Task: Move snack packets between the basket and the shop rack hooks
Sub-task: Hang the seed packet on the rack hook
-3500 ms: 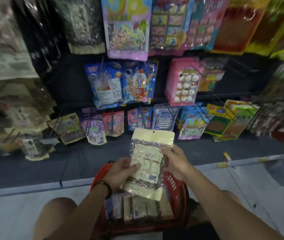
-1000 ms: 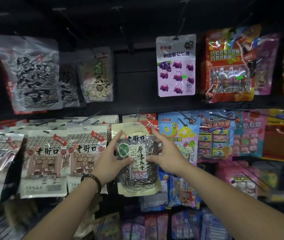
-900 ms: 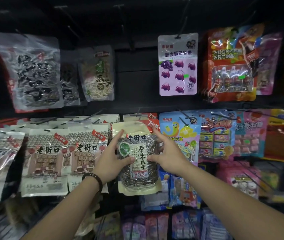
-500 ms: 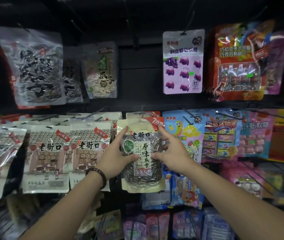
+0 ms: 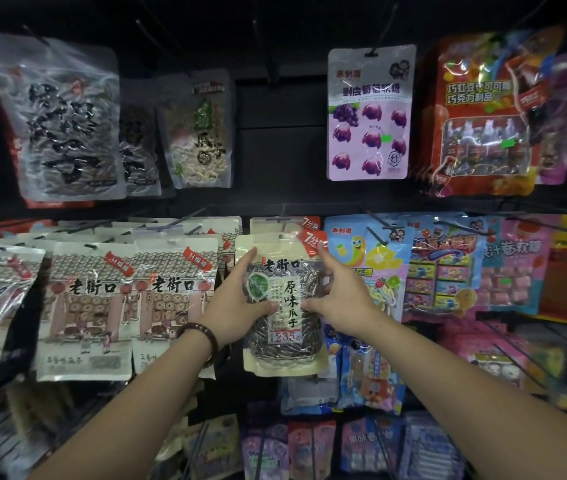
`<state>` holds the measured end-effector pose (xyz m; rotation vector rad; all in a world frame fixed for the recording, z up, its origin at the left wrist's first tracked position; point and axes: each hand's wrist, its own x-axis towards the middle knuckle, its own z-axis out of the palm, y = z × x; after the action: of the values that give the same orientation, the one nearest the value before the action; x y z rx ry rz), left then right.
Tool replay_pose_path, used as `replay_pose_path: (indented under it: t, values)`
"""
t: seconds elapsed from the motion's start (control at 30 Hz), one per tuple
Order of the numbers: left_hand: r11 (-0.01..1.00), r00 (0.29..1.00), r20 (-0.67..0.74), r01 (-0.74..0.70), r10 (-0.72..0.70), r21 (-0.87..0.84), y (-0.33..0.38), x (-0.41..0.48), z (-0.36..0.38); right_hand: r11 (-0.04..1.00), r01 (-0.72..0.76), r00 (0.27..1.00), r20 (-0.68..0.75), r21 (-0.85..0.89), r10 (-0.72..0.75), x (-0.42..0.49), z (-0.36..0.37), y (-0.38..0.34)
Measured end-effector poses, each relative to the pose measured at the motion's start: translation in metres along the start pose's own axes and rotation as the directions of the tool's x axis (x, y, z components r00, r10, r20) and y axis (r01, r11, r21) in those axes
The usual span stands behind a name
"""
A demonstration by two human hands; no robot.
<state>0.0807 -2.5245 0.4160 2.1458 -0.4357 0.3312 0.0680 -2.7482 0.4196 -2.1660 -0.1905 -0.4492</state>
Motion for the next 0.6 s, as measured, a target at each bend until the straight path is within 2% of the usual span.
replay_pose_path:
  t: [0.13, 0.33, 0.5, 0.6]
  values:
    - [0.998, 0.999, -0.031, 0.018, -0.016, 0.057, 0.004, 0.021, 0.011, 0.992, 0.000, 1.000, 0.012, -0.128, 0.001, 0.017, 0.003, -0.005]
    - [0.998, 0.997, -0.074, 0.037, -0.034, 0.046, 0.002, 0.024, 0.024, 0.986, -0.030, 0.993, 0.106, -0.167, 0.048, 0.018, 0.000, -0.005]
    - [0.999, 0.980, -0.198, 0.041, -0.035, 0.025, 0.000, -0.015, 0.044, 0.948, 0.055, 0.974, 0.227, -0.315, 0.019, -0.033, -0.012, 0.008]
    - [0.993, 0.983, -0.183, 0.008, 0.014, 0.119, -0.016, -0.064, 0.076, 0.919, 0.101, 0.955, 0.295, -0.381, 0.017, -0.080, -0.009, 0.036]
